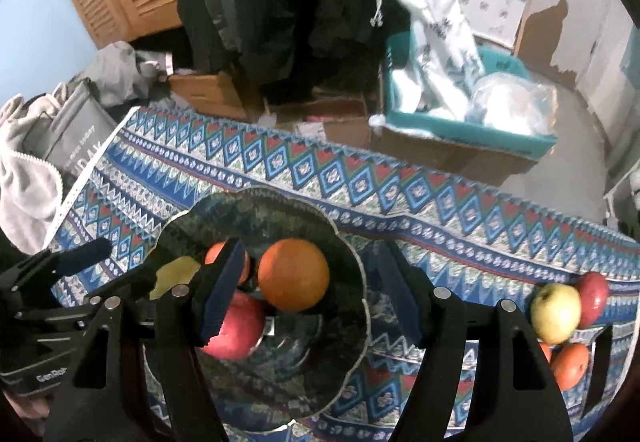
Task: Organize fruits
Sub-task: 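Withdraw both tools from the bowl toward the remaining fruit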
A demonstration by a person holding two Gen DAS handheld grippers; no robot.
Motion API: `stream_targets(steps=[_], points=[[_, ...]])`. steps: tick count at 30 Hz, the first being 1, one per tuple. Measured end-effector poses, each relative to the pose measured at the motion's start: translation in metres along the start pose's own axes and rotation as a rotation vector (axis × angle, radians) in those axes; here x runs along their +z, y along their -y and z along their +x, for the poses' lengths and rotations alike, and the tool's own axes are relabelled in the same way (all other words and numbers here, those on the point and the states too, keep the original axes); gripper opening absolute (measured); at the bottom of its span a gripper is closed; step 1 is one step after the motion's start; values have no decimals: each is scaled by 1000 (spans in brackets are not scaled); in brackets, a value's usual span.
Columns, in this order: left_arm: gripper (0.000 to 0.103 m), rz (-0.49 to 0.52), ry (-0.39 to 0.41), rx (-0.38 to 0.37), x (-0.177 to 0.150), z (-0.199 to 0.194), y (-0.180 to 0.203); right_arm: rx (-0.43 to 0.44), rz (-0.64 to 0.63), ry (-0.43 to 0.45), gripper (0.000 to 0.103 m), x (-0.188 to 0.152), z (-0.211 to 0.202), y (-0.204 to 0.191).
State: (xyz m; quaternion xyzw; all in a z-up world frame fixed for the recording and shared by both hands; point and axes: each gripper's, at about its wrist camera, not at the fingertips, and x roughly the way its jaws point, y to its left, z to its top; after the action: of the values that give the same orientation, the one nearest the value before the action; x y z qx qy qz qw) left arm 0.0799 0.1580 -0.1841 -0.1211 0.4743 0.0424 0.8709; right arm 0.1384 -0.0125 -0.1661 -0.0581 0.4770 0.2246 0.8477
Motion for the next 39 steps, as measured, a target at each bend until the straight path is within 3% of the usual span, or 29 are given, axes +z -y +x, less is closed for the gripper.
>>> stream_targets(steps=[18, 29, 34, 39], points=[[84, 74, 142, -41, 6, -70, 36, -49, -19, 181, 72, 2, -92, 2], [86, 122, 189, -67, 6, -93, 65, -75, -21, 260, 79, -7, -135, 14], [94, 142, 208, -85, 6, -101, 81, -103, -22, 298, 82, -14, -154, 23], [95, 159, 215, -97, 5, -106, 95, -118, -6, 330, 85, -22, -172, 35]])
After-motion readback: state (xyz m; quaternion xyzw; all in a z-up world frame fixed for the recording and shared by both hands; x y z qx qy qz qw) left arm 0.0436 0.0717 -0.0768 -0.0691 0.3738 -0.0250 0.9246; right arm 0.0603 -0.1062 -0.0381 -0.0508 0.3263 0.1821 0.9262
